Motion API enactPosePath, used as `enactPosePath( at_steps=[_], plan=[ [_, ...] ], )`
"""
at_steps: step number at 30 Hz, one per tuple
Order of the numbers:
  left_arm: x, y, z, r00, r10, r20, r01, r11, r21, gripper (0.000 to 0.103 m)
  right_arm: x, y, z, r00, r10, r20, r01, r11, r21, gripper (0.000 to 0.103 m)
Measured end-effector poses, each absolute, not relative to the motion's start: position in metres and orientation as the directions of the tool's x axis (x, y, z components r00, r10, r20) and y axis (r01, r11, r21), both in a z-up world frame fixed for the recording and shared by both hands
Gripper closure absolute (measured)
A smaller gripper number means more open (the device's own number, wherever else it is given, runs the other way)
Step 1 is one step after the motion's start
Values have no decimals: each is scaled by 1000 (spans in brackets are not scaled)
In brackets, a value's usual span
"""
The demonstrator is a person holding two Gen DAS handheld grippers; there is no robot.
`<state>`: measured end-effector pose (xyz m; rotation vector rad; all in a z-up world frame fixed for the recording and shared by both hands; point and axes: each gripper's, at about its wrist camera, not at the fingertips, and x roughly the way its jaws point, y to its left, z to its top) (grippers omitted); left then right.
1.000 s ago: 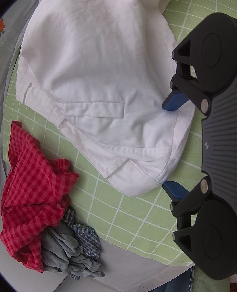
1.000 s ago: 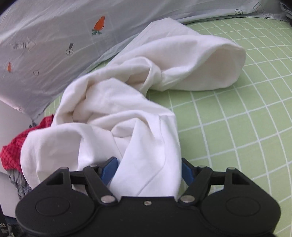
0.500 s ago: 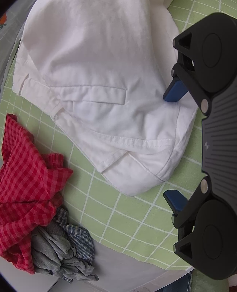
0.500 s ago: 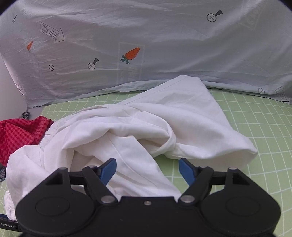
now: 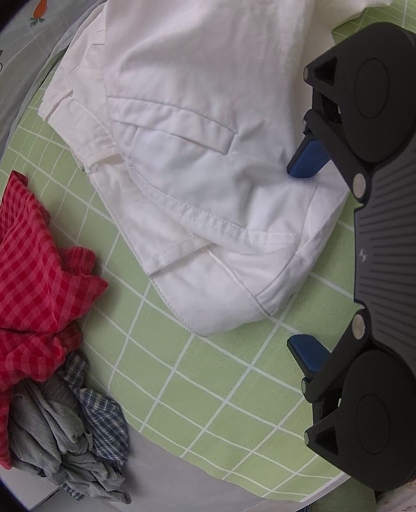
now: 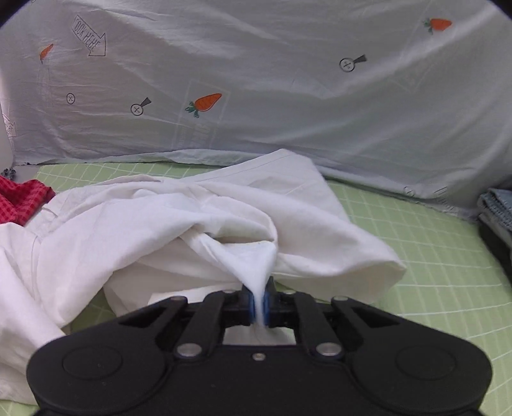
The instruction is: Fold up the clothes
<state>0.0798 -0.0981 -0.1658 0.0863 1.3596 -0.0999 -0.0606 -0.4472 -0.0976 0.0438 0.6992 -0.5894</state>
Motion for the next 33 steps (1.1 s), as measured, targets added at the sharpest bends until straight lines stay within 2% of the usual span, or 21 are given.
enactPosePath(
  at_steps=[6,12,16,20,23,24,26,30,31,33],
  plan=[
    [79,-99,-164,209,-21,-978,120,993,4,0,-154,-506,-59,358,-777,-518,792,546,-271,98],
    [77,-101,-163,206,-18,-978,111,994,5,0,-202,-543,-95,227,-734,-640,839,481,-253,96],
    [74,-103,-161,205,-13,-979,92,996,6,0,-215,-547,-101,253,-691,-677,881,454,-135,99],
    [69,-111,-160,174,-28,-984,131,991,-5,0,-218,-550,-56,342,-764,-546,894,443,-60,99],
    [57,-127,-159,165,-28,-986,198,980,5,0,-218,-533,-22,344,-853,-392,890,429,-154,99],
    [52,-131,-157,188,-11,-982,209,977,29,0,-219,-532,-19,334,-863,-379,892,420,-170,99],
    [47,-138,-154,215,15,-977,231,971,65,0,-226,-542,-35,279,-839,-467,903,395,-169,99],
    [46,-139,-152,198,18,-980,250,966,68,0,-250,-566,-89,143,-678,-721,921,358,-154,93],
    [45,-137,-153,191,15,-981,246,967,63,0,-255,-568,-94,131,-661,-739,925,349,-148,87],
    [45,-130,-154,183,8,-983,240,969,53,0,-262,-566,-91,130,-690,-712,934,326,-145,69]
  ],
)
